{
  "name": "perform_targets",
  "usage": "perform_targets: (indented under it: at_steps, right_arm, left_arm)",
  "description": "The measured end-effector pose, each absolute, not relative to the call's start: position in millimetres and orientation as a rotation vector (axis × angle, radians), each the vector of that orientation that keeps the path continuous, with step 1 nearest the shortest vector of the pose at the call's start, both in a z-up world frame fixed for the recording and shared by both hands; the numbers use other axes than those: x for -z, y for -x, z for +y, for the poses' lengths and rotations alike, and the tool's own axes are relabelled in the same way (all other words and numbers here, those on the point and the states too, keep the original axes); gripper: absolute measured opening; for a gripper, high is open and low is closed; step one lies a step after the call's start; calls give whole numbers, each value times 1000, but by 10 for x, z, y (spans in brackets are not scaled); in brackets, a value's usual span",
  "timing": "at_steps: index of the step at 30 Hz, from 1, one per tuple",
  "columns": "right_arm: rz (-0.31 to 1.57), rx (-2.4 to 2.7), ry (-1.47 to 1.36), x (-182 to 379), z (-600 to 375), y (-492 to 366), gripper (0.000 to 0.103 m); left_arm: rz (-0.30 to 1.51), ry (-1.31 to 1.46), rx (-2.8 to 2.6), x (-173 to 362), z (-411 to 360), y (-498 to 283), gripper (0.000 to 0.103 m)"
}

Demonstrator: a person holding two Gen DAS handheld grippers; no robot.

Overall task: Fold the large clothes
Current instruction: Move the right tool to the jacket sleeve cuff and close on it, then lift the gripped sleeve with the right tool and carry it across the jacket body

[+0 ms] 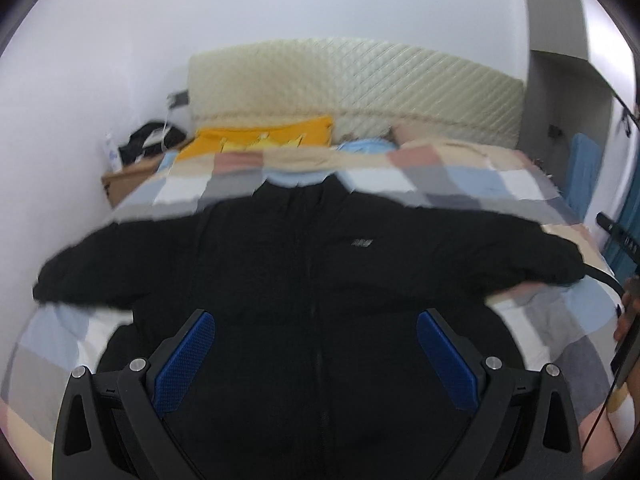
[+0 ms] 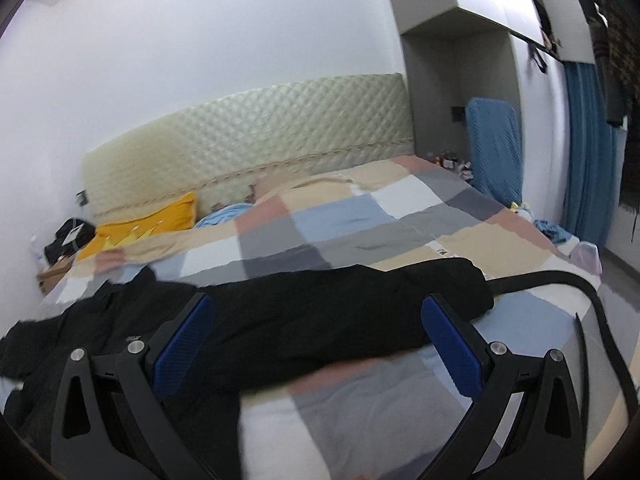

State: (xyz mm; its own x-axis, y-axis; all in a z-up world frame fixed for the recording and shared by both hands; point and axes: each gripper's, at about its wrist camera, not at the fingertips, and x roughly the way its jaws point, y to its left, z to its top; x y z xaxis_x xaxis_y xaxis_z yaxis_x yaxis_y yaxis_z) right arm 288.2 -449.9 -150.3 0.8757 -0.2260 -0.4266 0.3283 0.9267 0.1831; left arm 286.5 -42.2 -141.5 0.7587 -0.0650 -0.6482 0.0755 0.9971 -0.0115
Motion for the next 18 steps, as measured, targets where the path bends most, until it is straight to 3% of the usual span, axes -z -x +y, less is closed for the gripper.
perform_targets:
  at_steps: [8, 16, 18]
  right_arm:
    - [536, 345, -366, 2157, -5012, -3283, 103]
    - [632, 333, -551, 2736, -5784, -3478, 85]
    - [622, 336, -642, 2802, -5987, -3458, 75]
  left_arm:
    - [779, 14, 53, 1752, -292, -3012, 102]
    - [805, 11, 53, 1867, -289, -3040, 102]
    - [813, 4, 47, 1906, -292, -3071, 102]
